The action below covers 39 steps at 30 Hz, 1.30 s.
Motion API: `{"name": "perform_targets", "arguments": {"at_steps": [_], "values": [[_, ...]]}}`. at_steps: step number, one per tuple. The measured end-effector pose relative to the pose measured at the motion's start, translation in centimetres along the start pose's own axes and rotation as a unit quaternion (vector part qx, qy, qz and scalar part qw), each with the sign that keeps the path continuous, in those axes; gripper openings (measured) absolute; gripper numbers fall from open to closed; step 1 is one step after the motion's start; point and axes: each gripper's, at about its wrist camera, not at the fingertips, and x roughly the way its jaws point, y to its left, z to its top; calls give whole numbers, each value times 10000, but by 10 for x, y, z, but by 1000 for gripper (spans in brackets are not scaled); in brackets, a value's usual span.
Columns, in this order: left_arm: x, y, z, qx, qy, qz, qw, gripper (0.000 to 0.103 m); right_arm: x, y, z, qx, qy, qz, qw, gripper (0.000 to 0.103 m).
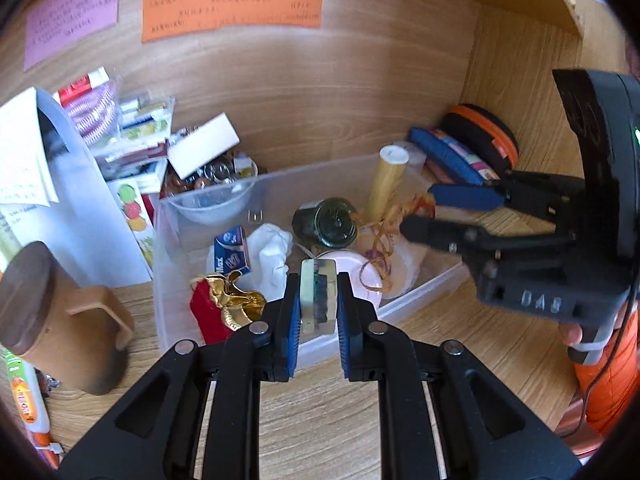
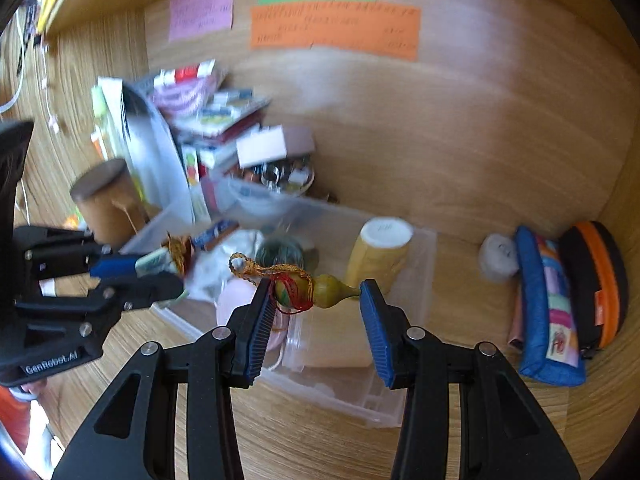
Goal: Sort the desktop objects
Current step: 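Carry the charm and gourd tassel into the clear box and open both grippers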
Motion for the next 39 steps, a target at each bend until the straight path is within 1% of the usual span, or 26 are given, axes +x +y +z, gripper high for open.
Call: {"name": "perform_targets", "arguments": {"at_steps": [5,10,12,15,18,20,21,22,25,26,28,31,33,35,37,39], "values": [[10,5,-2,-82,103,-1,9999,15,16,7,-9,-164,144,29,9998,40],[18,6,-2,-64,180,17,9998,15,16,8,-11,-251,38,-36,9997,40],[19,6,-2,-70,181,24,9998,15,18,9,-11,-316,4,-133,9994,40],[20,7,-2,-86,177,4,9998,15,24,12,-12,-418,100,-165,9989,40],[22,7,-2,-99,178,-2,9998,15,24,13,-12,-460,85,-209,9987,40],[21,8,-2,-113,163,-3,9998,16,23,13,-12,-464,88,-232,9986,43],[20,8,-1,-128,162,-17,9998,17,23,12,-12,-460,83,-251,9986,48],[20,9,-1,-137,150,-29,9998,20,22,12,-11,-459,66,-266,9986,53],[15,9,0,-155,90,-2,9998,27,15,11,-10,-474,-34,-262,9985,61],[14,8,0,-152,66,-2,9999,30,12,11,-10,-486,-72,-246,9985,63],[10,9,1,-147,28,19,9999,33,5,12,-9,-507,-135,-205,9984,70],[4,8,3,-159,-58,31,9999,42,-5,11,-7,-471,-216,-171,9985,72],[-2,8,4,-142,-152,76,9998,46,-11,9,-6,-419,-264,-158,9986,72],[-8,7,4,-134,-232,128,9996,53,-15,7,-5,-378,-257,-128,9989,74],[-13,7,4,-122,-298,145,9994,57,-16,5,-6,-363,-216,-230,9988,80],[-18,6,3,-93,-338,158,9993,57,-15,2,-8,-377,-129,-384,9985,81]]}}
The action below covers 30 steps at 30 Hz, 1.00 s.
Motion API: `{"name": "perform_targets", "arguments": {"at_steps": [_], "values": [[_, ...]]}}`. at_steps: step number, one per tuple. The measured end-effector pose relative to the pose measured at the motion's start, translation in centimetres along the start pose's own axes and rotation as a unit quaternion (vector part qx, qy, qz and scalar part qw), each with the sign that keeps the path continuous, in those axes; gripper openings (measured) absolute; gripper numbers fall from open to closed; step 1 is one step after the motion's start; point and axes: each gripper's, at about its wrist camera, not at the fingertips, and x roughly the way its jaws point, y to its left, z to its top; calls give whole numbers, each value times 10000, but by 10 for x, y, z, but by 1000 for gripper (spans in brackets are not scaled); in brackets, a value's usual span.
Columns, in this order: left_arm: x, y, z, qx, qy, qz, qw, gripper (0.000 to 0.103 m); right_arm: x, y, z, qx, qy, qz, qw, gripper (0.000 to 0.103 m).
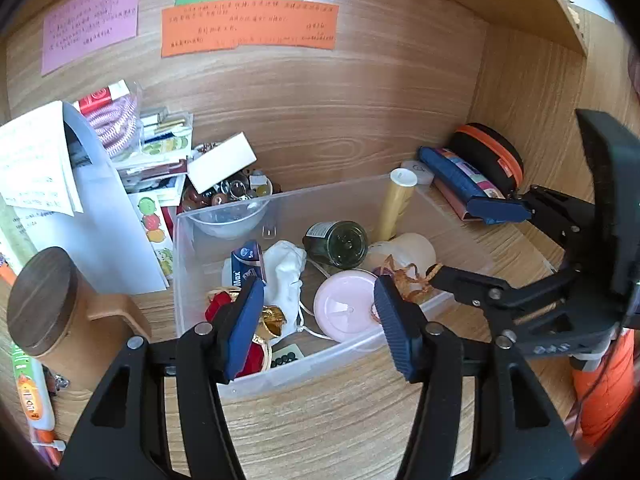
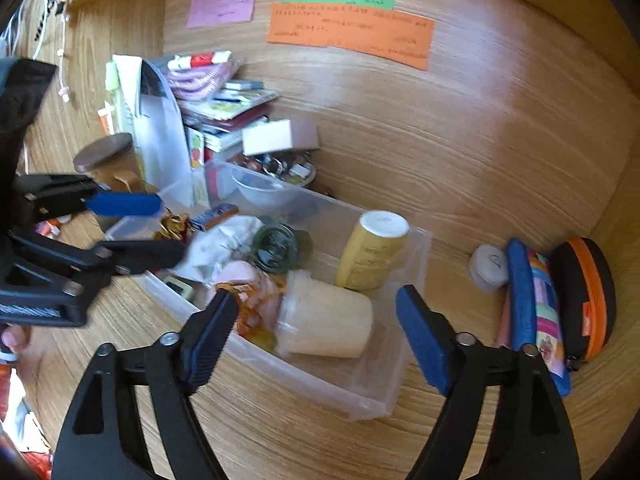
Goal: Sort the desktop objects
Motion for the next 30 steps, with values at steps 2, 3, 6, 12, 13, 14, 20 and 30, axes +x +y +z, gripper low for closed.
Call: {"name": "perform_targets", "arguments": {"at_steps": [2,3,6,12,13,14,20,30], "values": [[-4,-2,-1,29,-39,23,10000,57,1,-3,-5,-16,125,-159,9998,81],[-6,-1,-2,34,-56,26,10000,58,0,-4,-7,-10,149,-180,9997,81],[-11,-3,-4,44,-119,50,9999,63,-9,-8,-14,60,163,-141,9997,81],[-26,-13,-9,111,-310,161,9993,74,-37,-2,-24,-44,42,-50,10000,81],[-30,-15,-10,100,-353,178,9992,75,-41,0,-25,-67,0,-68,10000,81],[-34,-16,-11,92,-406,192,9989,77,-47,1,-26,-85,-58,-97,9999,81],[-59,-22,-15,-3,-775,553,9955,94,-77,11,-26,-6,-495,-273,9984,85],[-96,-34,-35,-232,-1188,1162,9858,102,-113,36,-29,175,-1173,-836,9894,103]]}}
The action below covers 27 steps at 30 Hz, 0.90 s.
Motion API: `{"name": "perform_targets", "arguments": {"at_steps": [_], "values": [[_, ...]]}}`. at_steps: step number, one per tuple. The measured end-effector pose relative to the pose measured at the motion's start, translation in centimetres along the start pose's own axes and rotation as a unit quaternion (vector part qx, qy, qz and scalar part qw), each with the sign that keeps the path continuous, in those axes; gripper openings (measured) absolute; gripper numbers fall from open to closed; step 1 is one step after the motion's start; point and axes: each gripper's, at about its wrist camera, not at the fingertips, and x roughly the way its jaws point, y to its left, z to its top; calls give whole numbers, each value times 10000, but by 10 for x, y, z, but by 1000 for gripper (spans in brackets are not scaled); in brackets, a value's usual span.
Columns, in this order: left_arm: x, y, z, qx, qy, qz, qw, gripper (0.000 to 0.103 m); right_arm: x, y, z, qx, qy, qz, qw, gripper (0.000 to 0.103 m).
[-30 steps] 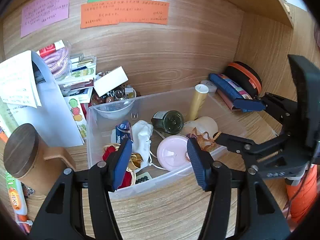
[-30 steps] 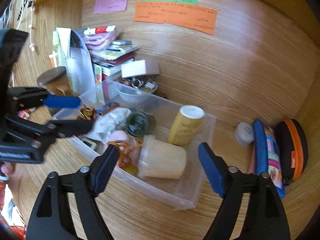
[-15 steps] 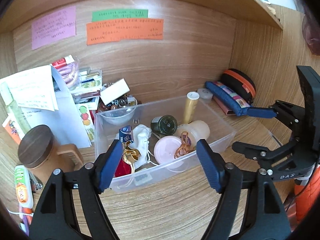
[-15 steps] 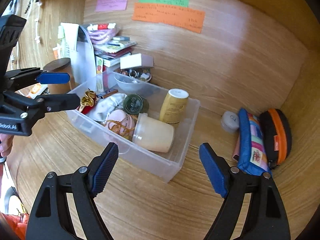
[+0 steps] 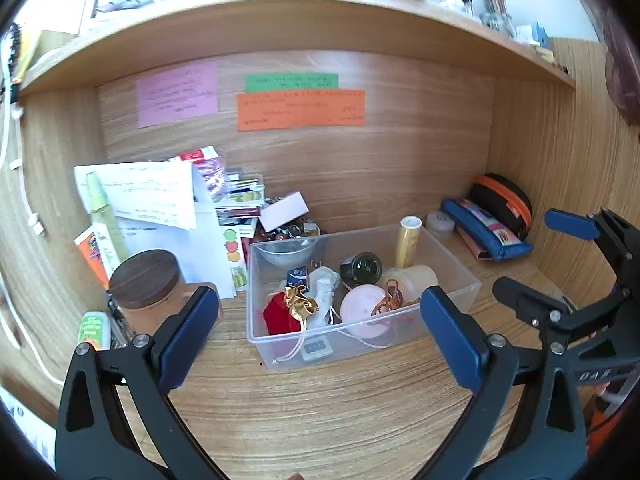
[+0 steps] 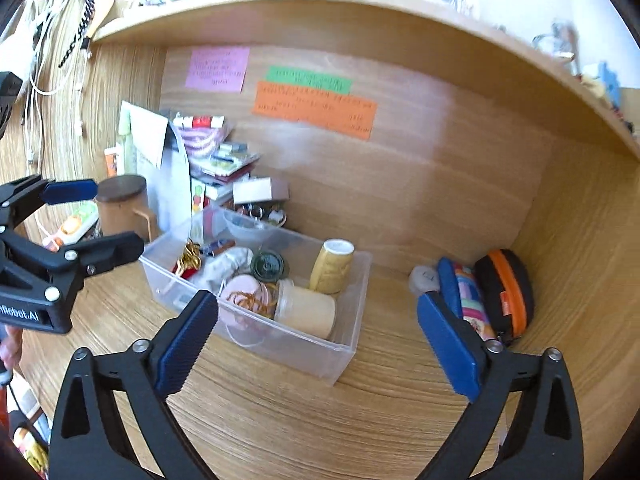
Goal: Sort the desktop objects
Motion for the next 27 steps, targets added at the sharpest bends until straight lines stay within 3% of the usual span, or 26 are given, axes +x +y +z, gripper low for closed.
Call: {"name": "perform_targets", "arguments": {"at_steps": [6,27], "values": [[-16,2,-7,-179,-195,349,9990,102,-20,6,-5,182,-243,-207,9993,103],[-8,-11,-22,-178,-153,254,9994,103,-23,0,-15,587,-112,-280,9978,103]]}}
